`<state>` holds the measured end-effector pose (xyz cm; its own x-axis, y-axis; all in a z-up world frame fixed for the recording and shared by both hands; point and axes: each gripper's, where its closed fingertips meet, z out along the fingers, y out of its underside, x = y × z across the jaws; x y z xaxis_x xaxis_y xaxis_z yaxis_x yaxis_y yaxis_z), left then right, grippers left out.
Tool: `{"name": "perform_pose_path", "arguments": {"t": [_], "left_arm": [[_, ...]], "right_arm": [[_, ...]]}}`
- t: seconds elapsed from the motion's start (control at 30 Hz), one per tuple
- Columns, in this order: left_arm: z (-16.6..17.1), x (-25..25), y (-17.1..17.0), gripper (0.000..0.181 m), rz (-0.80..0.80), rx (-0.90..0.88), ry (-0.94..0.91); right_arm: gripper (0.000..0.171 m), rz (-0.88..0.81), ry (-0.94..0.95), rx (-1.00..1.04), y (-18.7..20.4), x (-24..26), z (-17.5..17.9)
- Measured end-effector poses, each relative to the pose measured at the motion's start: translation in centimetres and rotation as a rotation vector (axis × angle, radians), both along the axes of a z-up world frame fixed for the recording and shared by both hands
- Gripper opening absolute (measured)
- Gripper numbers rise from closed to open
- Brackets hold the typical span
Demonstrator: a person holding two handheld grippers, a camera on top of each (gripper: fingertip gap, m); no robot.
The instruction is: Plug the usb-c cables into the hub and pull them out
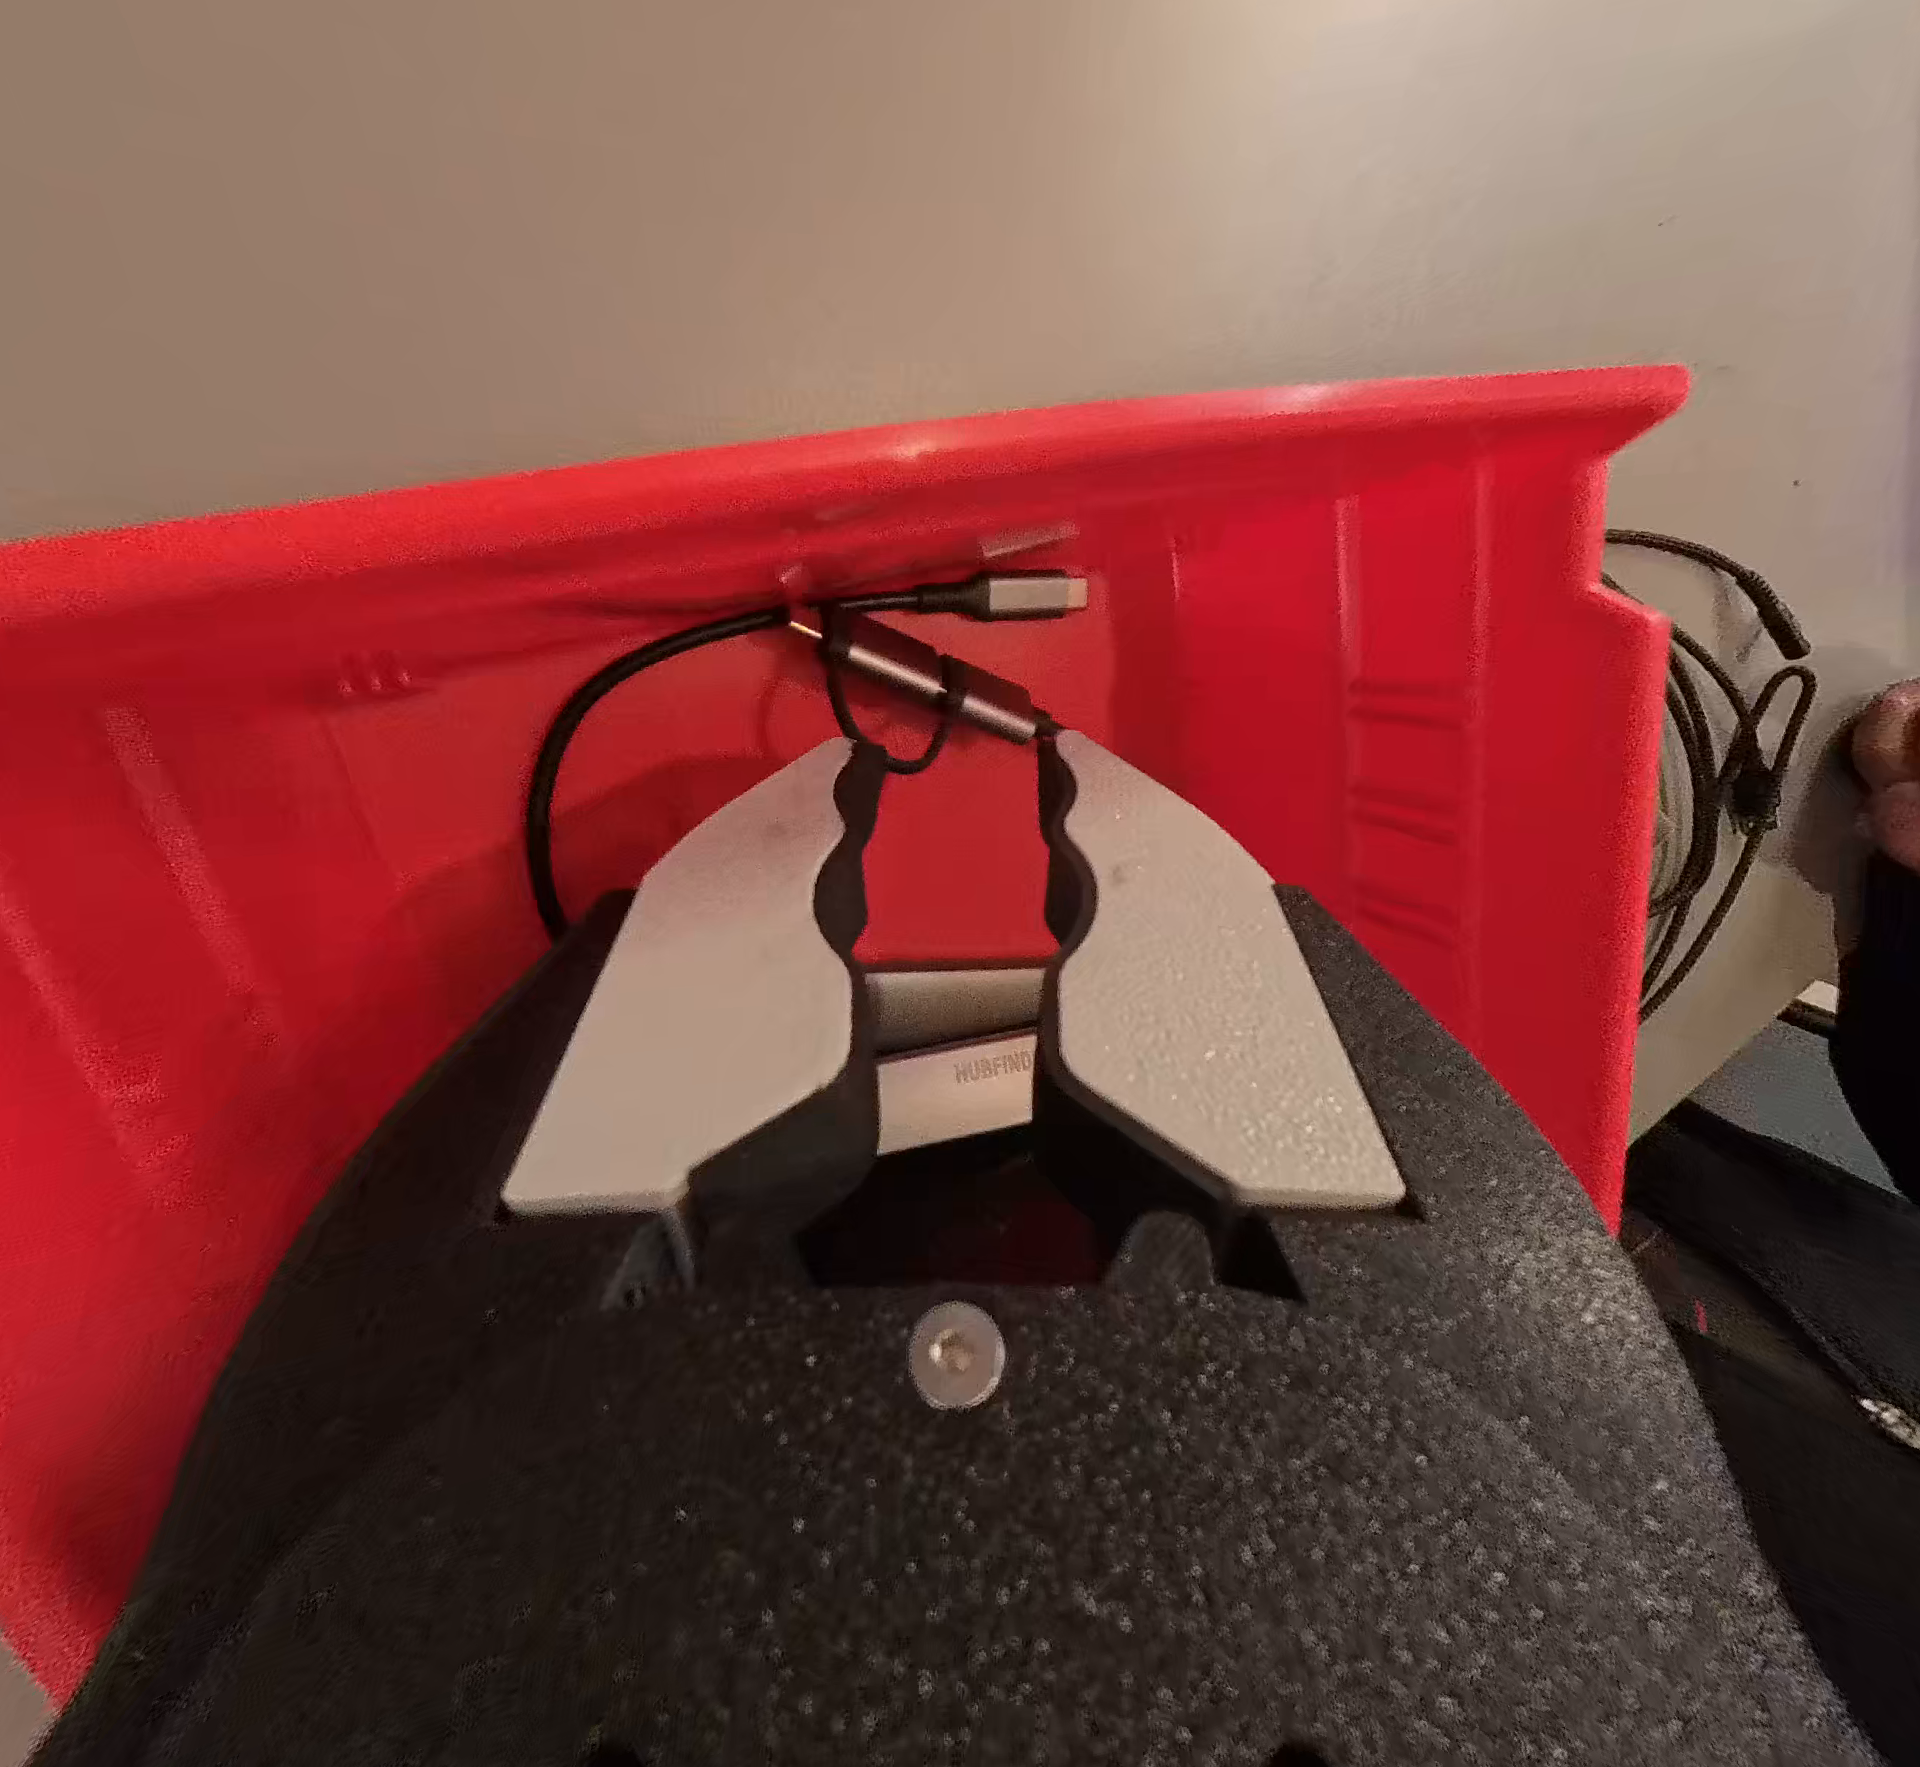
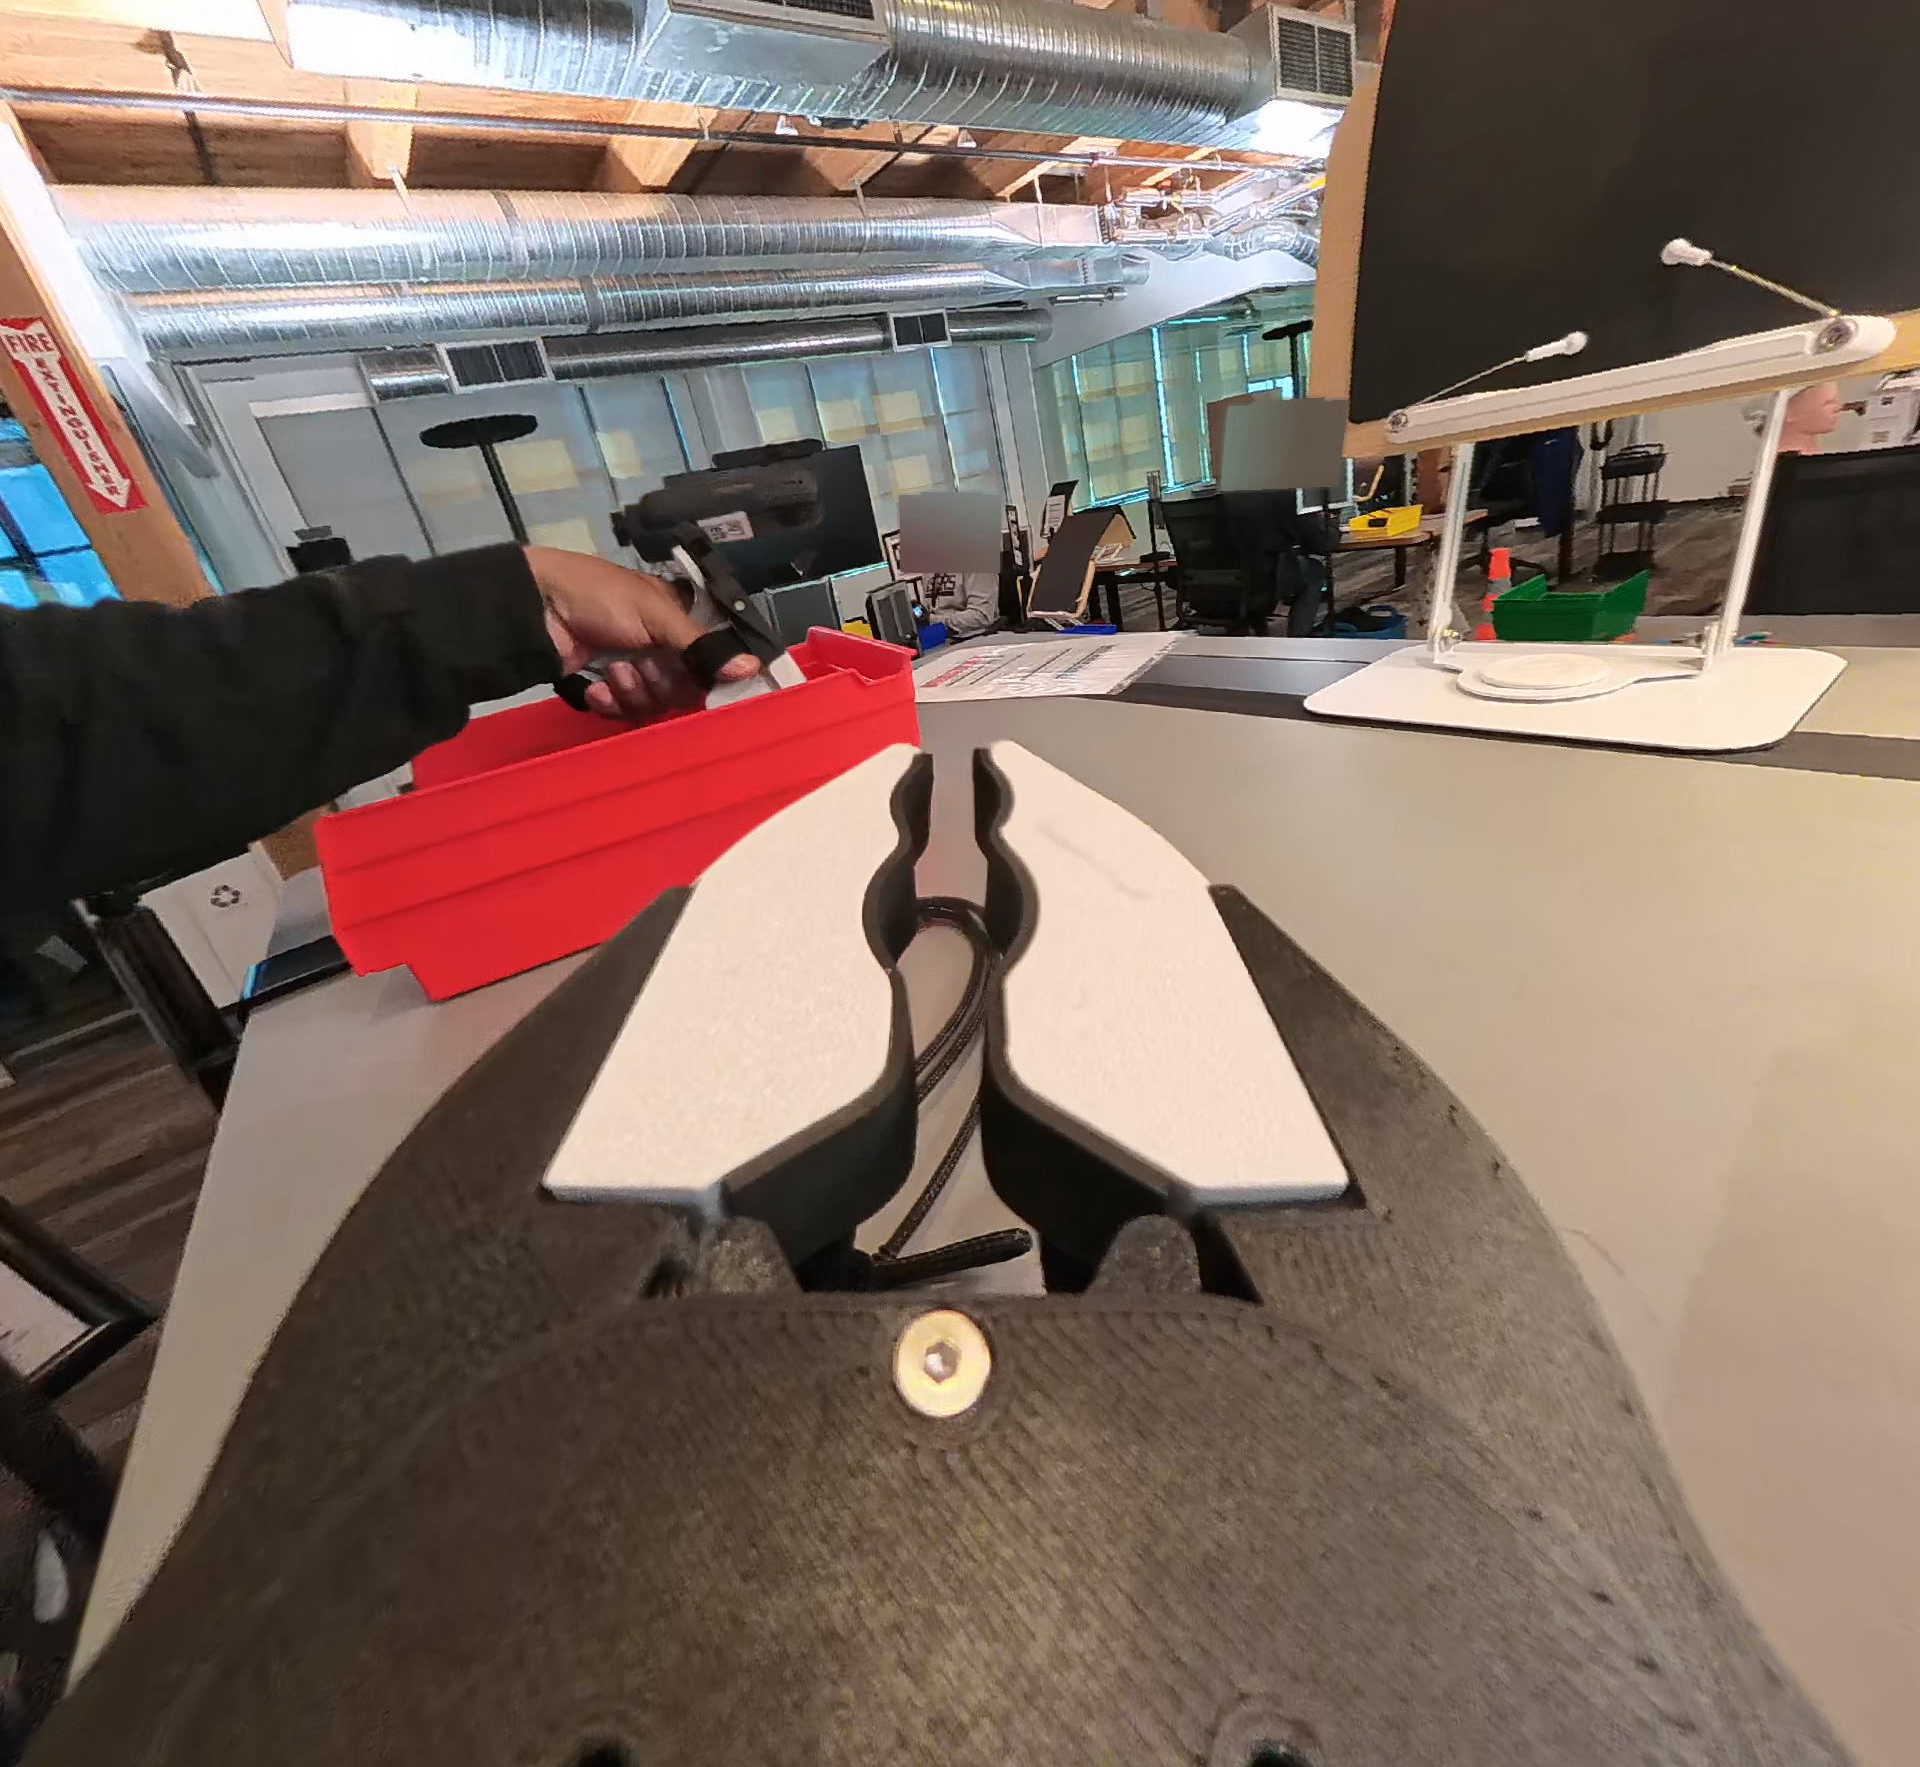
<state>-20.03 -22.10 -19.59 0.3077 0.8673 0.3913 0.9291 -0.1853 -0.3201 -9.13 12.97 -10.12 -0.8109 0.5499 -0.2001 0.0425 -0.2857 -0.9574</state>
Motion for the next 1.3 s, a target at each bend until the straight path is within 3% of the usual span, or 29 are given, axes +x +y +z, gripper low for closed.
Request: {"name": "perform_pose_path", "arguments": {"t": [0.4,0.97,1.17,1.3], "left_arm": [[-1.9,1.6,-0.9,0.033,-0.17,-0.061,-0.143],[-2.8,0.7,0.1,0.035,-0.105,0.05,-0.239],[-2.1,0.3,0.9,0.018,-0.101,0.087,-0.193],[1.4,0.5,1.5,0.004,-0.111,0.186,-0.08]], "right_arm": [[0.008,-0.185,0.023,0.069,0.6,-0.8,-0.2],[0.008,-0.188,0.014,0.041,1.0,-0.9,-0.2],[0.008,-0.168,0.008,0.008,1.3,-0.9,0.0],[0.008,-0.147,-0.003,-0.012,1.4,-0.9,0.0]]}}
